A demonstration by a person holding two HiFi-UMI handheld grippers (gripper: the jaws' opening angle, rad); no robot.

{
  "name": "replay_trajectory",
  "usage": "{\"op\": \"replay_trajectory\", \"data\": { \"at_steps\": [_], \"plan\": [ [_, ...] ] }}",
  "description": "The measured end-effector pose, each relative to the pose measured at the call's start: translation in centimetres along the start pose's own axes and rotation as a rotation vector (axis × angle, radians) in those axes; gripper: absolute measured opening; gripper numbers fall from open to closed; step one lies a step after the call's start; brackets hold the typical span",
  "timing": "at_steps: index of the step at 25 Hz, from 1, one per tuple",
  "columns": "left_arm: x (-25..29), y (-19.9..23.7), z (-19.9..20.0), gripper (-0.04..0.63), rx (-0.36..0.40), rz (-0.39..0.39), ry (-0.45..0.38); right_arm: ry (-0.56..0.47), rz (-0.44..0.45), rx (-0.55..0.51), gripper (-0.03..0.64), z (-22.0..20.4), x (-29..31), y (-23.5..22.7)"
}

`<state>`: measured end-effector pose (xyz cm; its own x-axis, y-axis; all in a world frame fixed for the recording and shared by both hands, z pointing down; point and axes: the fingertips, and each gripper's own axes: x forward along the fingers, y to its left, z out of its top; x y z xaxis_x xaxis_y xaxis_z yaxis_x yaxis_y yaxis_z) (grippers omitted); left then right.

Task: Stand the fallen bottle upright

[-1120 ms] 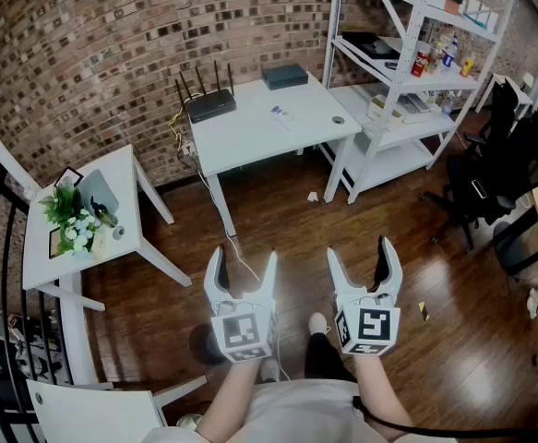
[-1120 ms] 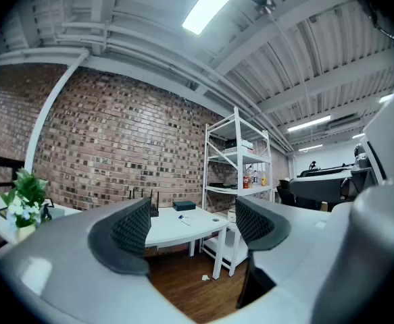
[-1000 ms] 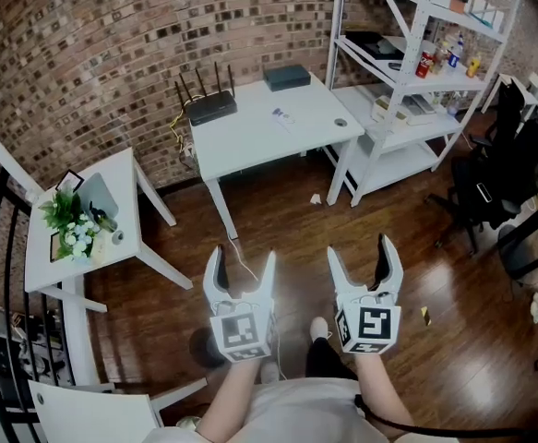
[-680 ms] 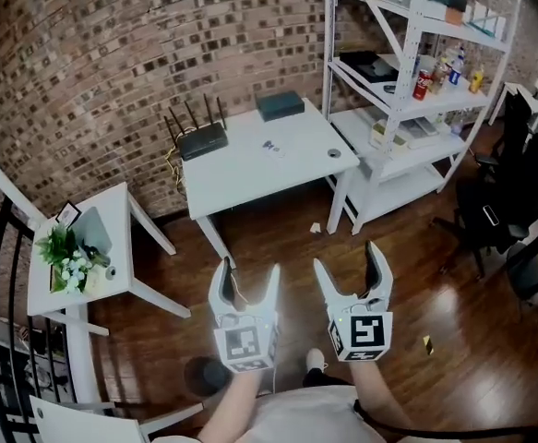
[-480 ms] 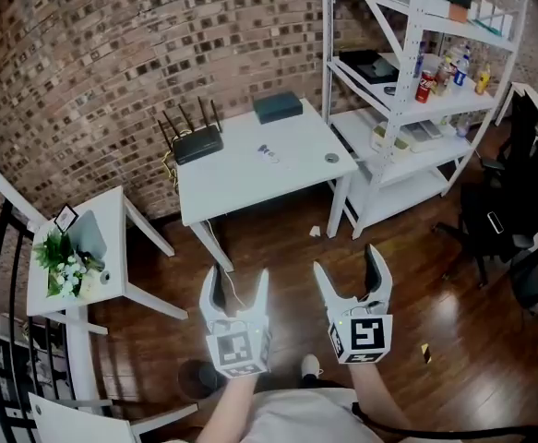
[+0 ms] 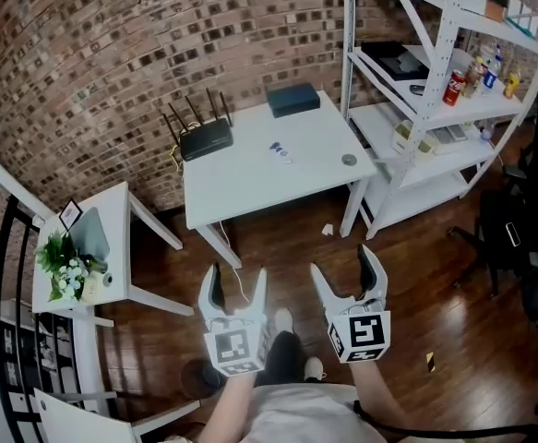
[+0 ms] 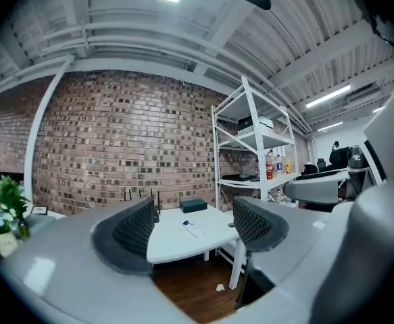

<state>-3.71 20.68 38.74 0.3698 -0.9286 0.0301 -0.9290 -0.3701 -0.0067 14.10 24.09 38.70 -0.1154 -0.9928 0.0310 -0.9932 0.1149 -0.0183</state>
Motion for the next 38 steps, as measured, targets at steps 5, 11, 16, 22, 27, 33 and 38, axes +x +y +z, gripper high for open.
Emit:
{"op": "replay_trajectory", "data": {
  "at_steps": [5, 11, 16, 22, 27, 33, 38],
  "plan": [
    [7.9, 0.4, -1.0, 0.376, -0.028, -0.058, 0.024, 0.031, 0.000, -0.017, 0.368, -0.3, 6.5, -1.8],
    [17.0, 3.6, 1.3, 0.377, -0.045, -0.054, -0.031, 0.008, 0.025, -0.052, 0.368, 2.8, 16.8, -2.9],
    [22.1, 6.3, 0.3, 0.377, -0.064, -0.066, -0.006, 0.034, 0.054, -0.031, 0.368, 1.7, 23.9, -1.8],
    [27.4, 9.2, -1.0, 0.377, -0.103, -0.063, 0.041, 0.114, 0.090, -0.013, 0.368, -1.0, 29.5, -1.0],
    [33.1, 9.8, -2.0, 0.377, -0.123, -0.027, 0.060, 0.144, 0.116, 0.046, 0.367, -2.3, 35.6, -4.9],
    [41.3, 10.0, -1.4, 0.377, -0.092, -0.012, 0.083, 0.182, 0.238, 0.088, 0.357, -2.7, 46.0, -7.6],
    [48.1, 10.2, -1.7, 0.377, -0.080, 0.029, 0.086, 0.194, 0.329, 0.042, 0.357, -2.8, 53.2, -9.4]
  ]
}}
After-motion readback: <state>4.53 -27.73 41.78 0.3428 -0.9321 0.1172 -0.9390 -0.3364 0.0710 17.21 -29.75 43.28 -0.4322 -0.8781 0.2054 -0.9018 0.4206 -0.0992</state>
